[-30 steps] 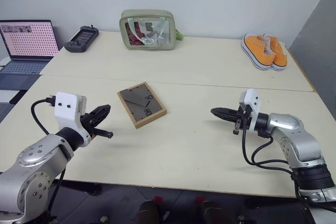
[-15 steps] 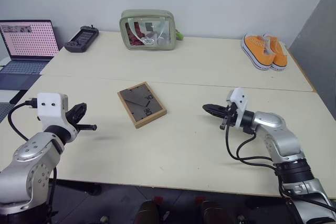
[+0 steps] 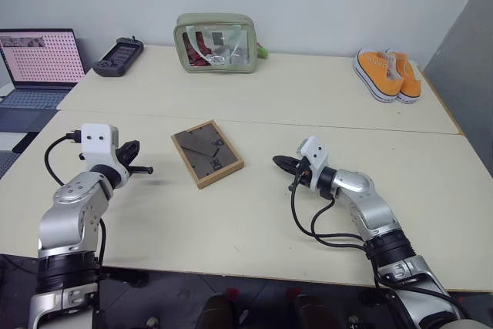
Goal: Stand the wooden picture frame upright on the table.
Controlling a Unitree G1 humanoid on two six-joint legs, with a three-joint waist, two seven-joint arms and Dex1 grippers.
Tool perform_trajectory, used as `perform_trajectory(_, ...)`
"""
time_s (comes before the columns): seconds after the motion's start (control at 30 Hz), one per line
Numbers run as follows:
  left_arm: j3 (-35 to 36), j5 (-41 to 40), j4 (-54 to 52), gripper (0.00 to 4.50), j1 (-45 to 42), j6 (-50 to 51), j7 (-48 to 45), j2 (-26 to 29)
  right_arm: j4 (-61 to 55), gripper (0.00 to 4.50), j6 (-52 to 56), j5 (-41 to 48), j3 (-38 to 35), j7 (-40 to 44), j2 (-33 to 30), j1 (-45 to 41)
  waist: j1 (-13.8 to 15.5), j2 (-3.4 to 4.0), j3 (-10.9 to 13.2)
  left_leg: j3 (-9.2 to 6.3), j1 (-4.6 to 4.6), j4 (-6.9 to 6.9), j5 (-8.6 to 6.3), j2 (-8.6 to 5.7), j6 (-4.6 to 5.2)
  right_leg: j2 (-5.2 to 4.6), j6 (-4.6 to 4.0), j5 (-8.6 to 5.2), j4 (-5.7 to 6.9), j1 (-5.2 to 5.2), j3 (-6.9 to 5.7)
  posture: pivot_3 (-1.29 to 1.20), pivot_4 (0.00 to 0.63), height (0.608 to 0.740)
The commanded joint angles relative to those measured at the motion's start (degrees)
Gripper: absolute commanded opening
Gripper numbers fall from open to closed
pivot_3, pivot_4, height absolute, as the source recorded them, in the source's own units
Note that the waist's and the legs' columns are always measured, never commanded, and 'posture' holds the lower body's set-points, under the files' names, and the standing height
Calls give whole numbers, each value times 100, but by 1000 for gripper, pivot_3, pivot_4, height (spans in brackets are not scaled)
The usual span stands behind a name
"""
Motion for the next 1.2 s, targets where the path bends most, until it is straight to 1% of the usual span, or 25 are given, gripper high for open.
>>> perform_trajectory(0.03,-39,165,364,15,-291,-333,-113,-4,20,0,-300,-116,-52,-103,26,-179,1,0,0,0,0,0,0,0,0,0,0,0,1,0,-1,0,150,740)
perform_trajectory(0.2,-256,409,1190,15,-754,-735,-295,-47,241,0,-369,-209,-109,-263,105,-306,5,0,0,-1,0,1,0,0,0,0,0,0,7,-2,-1,0,150,740)
perform_trajectory(0.4,-508,667,2317,15,-1441,-1240,-606,-98,74,0,-270,-132,-204,-288,33,-277,3,0,0,2,-7,5,1,-3,-1,0,0,0,32,-23,-1,0,150,740)
perform_trajectory(0.6,-957,1088,3679,15,-2207,-1957,-906,-452,-332,0,-22,48,-482,-395,-76,-219,9,0,0,3,-11,7,1,-4,-1,0,-1,0,39,-30,-2,0,150,740)
perform_trajectory(0.83,-1210,1392,4785,15,-2846,-2569,-1044,-890,-757,0,282,134,-658,-528,-153,-67,21,0,0,1,-23,17,1,-6,0,0,-1,0,43,-36,-4,0,150,740)
perform_trajectory(1.0,-1288,1525,5294,15,-3225,-2838,-1130,-1163,-993,0,403,149,-716,-611,-215,92,31,0,0,-3,-36,22,1,-11,0,-1,0,0,43,-42,-4,0,150,740)
perform_trajectory(1.2,-1391,1666,5528,15,-3378,-2997,-1258,-1393,-1145,0,457,135,-778,-722,-232,227,17,0,0,-4,-43,23,2,-11,0,-1,0,0,48,-51,-5,0,150,740)
